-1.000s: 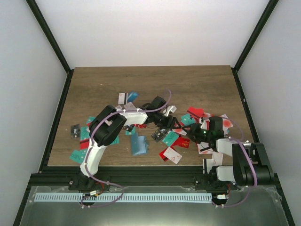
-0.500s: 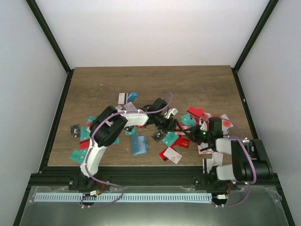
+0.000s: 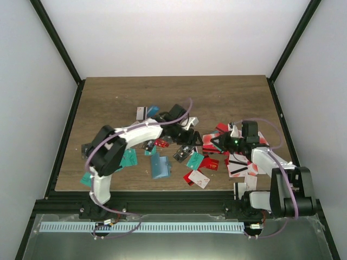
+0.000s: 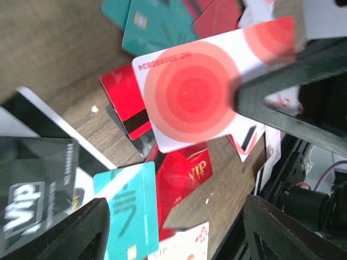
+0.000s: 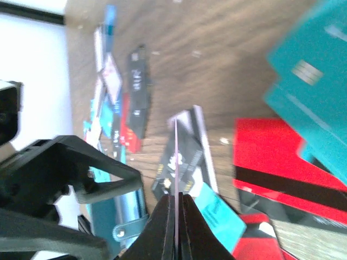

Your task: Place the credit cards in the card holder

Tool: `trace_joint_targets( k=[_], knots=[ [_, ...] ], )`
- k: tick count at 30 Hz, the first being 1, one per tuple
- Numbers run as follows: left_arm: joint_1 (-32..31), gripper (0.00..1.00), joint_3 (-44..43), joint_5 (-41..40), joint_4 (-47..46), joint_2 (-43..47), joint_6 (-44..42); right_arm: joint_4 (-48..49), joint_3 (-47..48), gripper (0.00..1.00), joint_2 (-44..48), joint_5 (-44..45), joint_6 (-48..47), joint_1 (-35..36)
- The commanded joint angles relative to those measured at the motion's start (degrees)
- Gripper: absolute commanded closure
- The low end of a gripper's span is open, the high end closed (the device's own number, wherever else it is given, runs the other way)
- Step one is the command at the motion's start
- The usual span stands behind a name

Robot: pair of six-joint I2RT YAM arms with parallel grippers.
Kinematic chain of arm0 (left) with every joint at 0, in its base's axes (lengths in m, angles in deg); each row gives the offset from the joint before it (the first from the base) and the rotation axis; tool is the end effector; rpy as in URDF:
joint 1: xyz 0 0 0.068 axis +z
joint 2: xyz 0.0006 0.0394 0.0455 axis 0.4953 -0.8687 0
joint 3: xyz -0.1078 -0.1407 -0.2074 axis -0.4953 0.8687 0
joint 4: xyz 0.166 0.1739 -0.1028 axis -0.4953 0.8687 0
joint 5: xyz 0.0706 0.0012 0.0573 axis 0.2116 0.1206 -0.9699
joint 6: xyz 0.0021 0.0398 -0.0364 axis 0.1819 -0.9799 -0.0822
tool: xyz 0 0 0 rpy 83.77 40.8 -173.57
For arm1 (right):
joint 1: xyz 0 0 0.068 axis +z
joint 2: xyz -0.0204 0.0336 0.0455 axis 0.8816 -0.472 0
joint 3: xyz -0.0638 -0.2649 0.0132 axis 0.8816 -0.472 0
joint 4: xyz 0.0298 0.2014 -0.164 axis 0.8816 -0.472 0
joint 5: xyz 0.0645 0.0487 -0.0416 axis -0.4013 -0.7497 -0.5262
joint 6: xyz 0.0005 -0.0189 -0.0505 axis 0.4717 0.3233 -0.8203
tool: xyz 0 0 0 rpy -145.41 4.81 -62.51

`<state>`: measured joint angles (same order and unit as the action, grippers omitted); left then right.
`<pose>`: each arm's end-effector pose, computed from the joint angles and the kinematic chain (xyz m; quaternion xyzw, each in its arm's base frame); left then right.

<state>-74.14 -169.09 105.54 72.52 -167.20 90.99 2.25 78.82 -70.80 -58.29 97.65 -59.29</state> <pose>0.2881 -0.3114 0.1707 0.2117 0.8920 -0.3965 0.0477 0.2240 0.0342 0.1569 0.1477 0.8659 0.4386 0.1899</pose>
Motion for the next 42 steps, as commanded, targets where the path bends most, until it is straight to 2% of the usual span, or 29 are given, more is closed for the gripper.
trace_joint_targets(
  k=[1,5,10,16,18,22,26,31,37,42],
  knots=[
    [0.9,0.29,-2.4,-7.8,11.3,11.4,-8.0,-8.7,7.5,0.99,2.6,-6.1,-8.9,2.8],
    [1.2,0.23,-1.1,-10.8,15.3,20.5,-11.2,-9.6,11.9,0.99,4.5,-8.9,-10.6,9.8],
    [2.2,0.2,0.0,-10.1,20.0,31.9,-12.9,-12.8,18.9,0.99,5.3,-14.5,-18.5,18.2],
    [2.4,0.2,3.2,-8.1,21.1,47.3,-16.6,-17.6,25.7,0.99,6.3,-20.5,-27.1,24.1],
    [2.5,0.23,2.9,-8.0,22.7,50.9,-17.9,-18.2,26.6,0.99,6.7,-22.8,-29.0,25.5],
    [2.6,0.28,1.6,-5.8,27.4,52.8,-19.5,-17.5,26.6,0.99,8.9,-24.4,-31.4,29.4],
    [2.5,0.34,-0.4,-0.8,31.7,52.5,-20.0,-22.4,28.8,0.99,9.7,-22.1,-36.6,32.7],
    [1.2,0.34,0.0,2.9,33.1,52.7,-18.1,-24.3,29.3,0.99,11.5,-18.6,-43.2,35.2],
    [-2.2,0.42,1.9,3.0,33.4,52.7,-16.9,-25.4,29.8,0.99,13.4,-20.2,-48.5,35.4],
    [-3.6,0.44,3.1,1.9,33.4,51.9,-17.3,-27.7,31.8,0.99,12.2,-22.4,-50.9,35.4]
  ],
)
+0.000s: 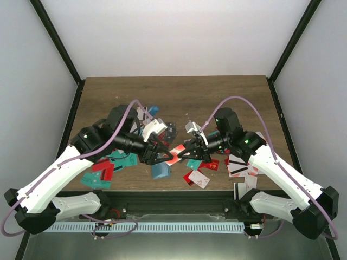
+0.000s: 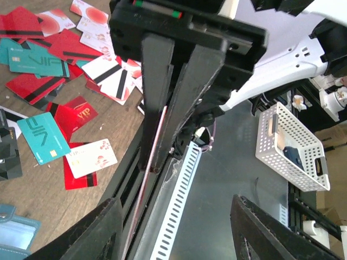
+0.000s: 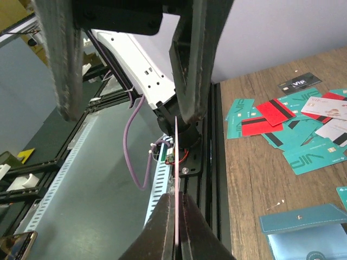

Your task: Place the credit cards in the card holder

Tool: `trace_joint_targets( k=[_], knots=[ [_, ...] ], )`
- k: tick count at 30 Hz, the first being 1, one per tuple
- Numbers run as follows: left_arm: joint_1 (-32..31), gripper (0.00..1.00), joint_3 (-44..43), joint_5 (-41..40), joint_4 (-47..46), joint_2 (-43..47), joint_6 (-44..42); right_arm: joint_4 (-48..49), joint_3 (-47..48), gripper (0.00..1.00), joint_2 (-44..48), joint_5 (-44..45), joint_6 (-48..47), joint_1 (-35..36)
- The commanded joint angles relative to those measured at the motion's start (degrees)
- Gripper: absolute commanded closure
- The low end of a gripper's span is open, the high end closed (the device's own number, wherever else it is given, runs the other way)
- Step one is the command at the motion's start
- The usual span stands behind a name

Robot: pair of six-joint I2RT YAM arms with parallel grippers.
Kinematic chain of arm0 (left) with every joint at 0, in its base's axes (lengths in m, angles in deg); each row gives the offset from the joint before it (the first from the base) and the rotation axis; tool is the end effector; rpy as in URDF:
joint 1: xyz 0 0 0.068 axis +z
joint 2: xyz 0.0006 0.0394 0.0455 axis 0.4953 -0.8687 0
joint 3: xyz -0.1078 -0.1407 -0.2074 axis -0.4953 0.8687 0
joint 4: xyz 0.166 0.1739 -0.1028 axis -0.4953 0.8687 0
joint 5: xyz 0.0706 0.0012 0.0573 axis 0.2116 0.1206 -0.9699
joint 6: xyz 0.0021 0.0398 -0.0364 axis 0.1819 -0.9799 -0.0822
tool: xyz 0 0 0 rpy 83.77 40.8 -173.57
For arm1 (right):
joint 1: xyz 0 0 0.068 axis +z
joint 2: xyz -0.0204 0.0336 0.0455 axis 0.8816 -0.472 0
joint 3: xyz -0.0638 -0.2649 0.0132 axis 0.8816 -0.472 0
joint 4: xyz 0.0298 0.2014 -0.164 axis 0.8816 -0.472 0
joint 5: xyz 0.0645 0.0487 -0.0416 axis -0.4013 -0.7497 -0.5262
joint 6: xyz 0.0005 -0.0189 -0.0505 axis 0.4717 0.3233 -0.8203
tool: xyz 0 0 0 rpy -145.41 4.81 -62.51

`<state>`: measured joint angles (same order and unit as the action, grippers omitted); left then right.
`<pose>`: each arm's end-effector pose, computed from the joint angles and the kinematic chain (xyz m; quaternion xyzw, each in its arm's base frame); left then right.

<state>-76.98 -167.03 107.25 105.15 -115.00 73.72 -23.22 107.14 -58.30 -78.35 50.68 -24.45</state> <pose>0.1223 -0.1640 0.4030 0.3936 0.7723 -0.4496 0.2155 0.1541 0.1576 0.3325 -0.5193 0.5936 0.5481 0.2785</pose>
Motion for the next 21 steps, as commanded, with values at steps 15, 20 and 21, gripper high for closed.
trace_joint_targets(
  k=[15,20,21],
  knots=[
    [-1.7,0.63,1.4,-0.3,0.5,-3.1,-0.3,-0.8,2.2,0.99,-0.3,-4.1,-4.1,2.2],
    [-2.4,0.84,1.9,-0.2,0.8,-3.9,-0.4,-0.3,2.2,0.99,-0.4,-3.9,-3.7,2.2],
    [-2.5,0.89,1.9,-0.4,1.0,-4.1,-0.4,-0.3,2.2,0.99,-0.3,-3.7,-3.8,2.2]
  ],
)
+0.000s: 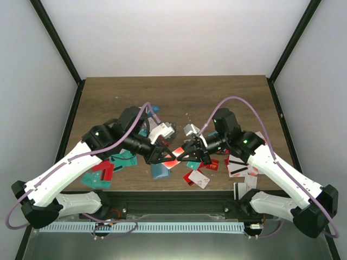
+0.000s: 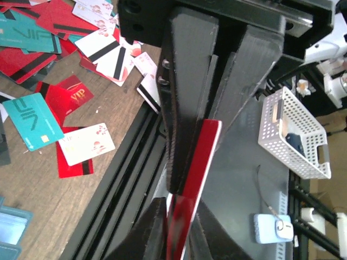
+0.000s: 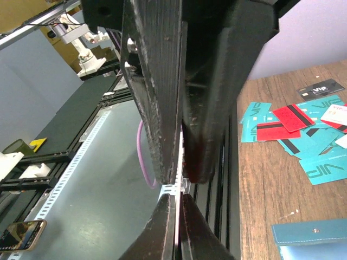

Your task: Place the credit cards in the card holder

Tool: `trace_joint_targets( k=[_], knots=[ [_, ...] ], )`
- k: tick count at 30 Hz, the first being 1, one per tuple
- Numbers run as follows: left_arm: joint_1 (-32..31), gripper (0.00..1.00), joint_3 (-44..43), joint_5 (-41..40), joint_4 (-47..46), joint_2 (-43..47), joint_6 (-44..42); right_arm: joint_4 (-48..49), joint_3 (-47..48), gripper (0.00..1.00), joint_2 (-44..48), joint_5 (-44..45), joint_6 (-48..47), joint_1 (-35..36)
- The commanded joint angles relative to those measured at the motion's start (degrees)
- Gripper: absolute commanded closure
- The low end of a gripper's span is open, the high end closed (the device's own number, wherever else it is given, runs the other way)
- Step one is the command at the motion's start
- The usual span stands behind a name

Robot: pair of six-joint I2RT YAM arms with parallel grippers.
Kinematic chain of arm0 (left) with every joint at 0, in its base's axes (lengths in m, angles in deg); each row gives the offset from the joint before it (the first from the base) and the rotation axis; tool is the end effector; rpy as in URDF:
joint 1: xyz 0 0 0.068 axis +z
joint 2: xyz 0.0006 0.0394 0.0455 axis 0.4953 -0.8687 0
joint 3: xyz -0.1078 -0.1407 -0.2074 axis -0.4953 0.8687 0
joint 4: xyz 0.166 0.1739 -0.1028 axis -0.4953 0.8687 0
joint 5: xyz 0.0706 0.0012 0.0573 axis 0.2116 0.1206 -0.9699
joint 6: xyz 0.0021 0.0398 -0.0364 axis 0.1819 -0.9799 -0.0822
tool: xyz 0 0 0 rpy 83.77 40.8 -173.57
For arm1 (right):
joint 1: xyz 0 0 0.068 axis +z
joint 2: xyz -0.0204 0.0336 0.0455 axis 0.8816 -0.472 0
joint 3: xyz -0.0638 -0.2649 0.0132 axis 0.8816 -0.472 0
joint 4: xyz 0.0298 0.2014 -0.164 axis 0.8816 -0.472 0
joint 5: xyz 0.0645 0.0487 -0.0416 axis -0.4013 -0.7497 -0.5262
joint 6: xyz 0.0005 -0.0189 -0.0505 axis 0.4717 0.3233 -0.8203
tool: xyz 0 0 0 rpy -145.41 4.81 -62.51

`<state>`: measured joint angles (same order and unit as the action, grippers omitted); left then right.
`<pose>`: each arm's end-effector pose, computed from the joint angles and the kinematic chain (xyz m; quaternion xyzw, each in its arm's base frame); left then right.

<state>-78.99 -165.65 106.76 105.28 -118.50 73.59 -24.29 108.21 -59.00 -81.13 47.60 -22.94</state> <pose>0.1284 -0.1817 0.3836 0.4005 0.7867 -0.4359 0.1750 0.1499 0.1626 0.3356 -0.5452 0.5614 0.5606 0.2708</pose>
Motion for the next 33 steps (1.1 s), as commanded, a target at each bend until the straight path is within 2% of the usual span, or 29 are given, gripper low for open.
trace_joint_targets(
  k=[1,9,12,14,16,18,21,23,25,29,33],
  knots=[
    [-0.5,0.94,0.4,-0.2,1.0,-0.8,-0.3,0.6,1.2,0.99,0.5,-0.7,-0.8,0.7],
    [-0.5,0.96,1.4,-2.5,-2.2,0.3,3.3,-0.1,-0.5,0.99,2.0,0.5,-0.5,0.7],
    [-0.5,0.91,1.5,-2.0,-2.5,0.2,3.3,-0.1,-0.7,0.99,2.2,-0.7,-0.2,0.7],
    [-0.5,0.95,1.3,-2.6,-2.3,0.4,3.1,-0.1,-0.6,0.97,2.0,-0.2,-0.1,0.7],
    [-0.5,0.96,1.2,-3.8,-2.3,0.8,3.3,0.6,-0.9,0.75,2.0,1.6,0.4,0.7],
    [-0.3,0.96,1.6,-6.6,-2.8,1.8,4.4,2.3,-1.6,0.61,2.2,3.5,1.8,0.7],
    [0.2,0.96,2.6,-13.5,-2.4,2.7,7.6,8.2,-4.1,0.45,3.3,10.4,7.1,0.6],
    [1.0,0.96,4.1,-17.7,-1.8,3.1,10.1,13.3,-6.8,0.4,4.4,19.9,12.1,0.7],
    [2.0,0.96,6.2,-21.5,-1.5,4.1,13.0,17.3,-9.5,0.41,4.9,29.3,17.4,0.7],
    [3.6,0.96,11.1,-27.9,-0.5,6.8,18.7,21.1,-13.7,0.56,3.3,37.4,24.3,0.7],
    [5.9,0.96,16.3,-32.8,2.7,7.8,24.0,21.9,-15.6,0.67,-1.1,42.5,22.0,2.2]
  ],
)
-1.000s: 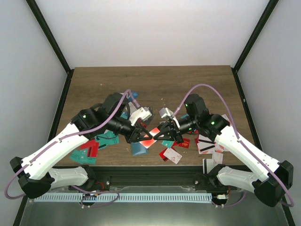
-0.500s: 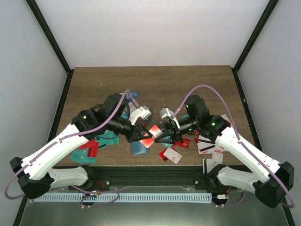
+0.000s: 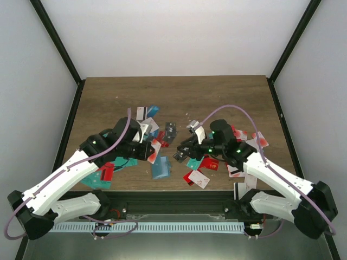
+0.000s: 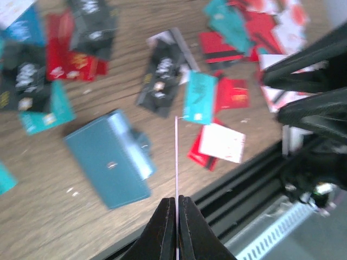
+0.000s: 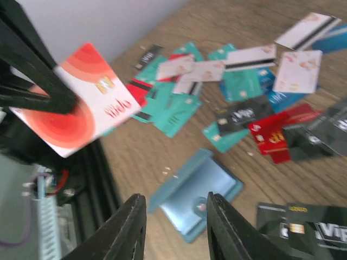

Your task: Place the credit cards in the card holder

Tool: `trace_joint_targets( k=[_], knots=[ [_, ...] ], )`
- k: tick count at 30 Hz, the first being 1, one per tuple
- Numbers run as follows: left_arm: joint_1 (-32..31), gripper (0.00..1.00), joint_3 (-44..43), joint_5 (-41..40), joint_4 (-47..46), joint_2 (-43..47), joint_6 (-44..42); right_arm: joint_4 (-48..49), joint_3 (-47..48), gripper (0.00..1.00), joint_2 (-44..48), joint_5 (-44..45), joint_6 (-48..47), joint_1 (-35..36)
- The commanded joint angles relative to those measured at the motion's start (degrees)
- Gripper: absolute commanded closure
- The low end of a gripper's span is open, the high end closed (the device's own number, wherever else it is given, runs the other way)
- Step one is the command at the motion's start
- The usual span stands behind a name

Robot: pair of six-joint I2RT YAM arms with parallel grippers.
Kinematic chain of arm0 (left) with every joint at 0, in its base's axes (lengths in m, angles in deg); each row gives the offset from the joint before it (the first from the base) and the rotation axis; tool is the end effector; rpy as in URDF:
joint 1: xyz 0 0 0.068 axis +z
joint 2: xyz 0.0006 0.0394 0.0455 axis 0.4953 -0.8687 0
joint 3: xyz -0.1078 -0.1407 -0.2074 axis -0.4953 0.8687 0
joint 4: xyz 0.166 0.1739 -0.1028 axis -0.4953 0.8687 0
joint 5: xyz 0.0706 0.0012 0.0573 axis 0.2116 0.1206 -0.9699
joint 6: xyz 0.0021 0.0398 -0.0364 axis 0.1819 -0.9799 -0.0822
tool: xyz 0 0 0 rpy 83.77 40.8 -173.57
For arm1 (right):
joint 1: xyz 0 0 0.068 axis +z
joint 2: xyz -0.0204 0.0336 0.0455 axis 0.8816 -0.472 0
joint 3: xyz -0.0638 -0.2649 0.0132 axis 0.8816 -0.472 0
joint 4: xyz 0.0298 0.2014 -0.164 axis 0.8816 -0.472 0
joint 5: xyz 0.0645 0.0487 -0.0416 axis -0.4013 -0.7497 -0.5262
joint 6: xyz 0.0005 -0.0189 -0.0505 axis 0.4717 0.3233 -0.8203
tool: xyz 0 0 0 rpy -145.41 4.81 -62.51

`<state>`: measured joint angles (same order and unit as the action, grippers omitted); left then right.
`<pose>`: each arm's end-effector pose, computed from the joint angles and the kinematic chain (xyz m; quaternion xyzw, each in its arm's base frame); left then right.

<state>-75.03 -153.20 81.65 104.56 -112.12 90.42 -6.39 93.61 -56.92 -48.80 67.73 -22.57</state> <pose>0.1366 -0.1482 0.3340 0.1740 0.9175 -0.2810 0.2213 0.1659 0.1610 0.2760 -0.3564 0.7539 0.4280 0.3485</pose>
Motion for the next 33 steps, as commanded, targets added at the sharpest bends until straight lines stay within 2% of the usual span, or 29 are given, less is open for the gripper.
trace_joint_targets(
  k=[1,8,16,24,33],
  knots=[
    [2.5,0.96,5.0,-8.2,4.0,1.6,7.9,4.0,-0.7,0.68,-4.5,11.7,0.2,3.0],
    [6.7,0.96,13.6,-8.4,3.1,3.9,10.9,3.9,3.4,0.76,-17.8,19.9,-4.3,11.5],
    [8.5,0.96,19.1,-6.7,0.6,5.3,11.6,5.5,7.3,0.85,-28.3,23.0,-4.0,16.4],
    [8.7,0.96,20.8,-6.6,1.0,8.0,11.6,4.3,10.7,0.86,-34.0,22.8,-4.7,17.0],
    [8.9,0.96,20.1,-7.7,2.5,9.9,13.6,4.9,13.8,0.86,-34.8,19.1,-3.7,18.7]
  ],
)
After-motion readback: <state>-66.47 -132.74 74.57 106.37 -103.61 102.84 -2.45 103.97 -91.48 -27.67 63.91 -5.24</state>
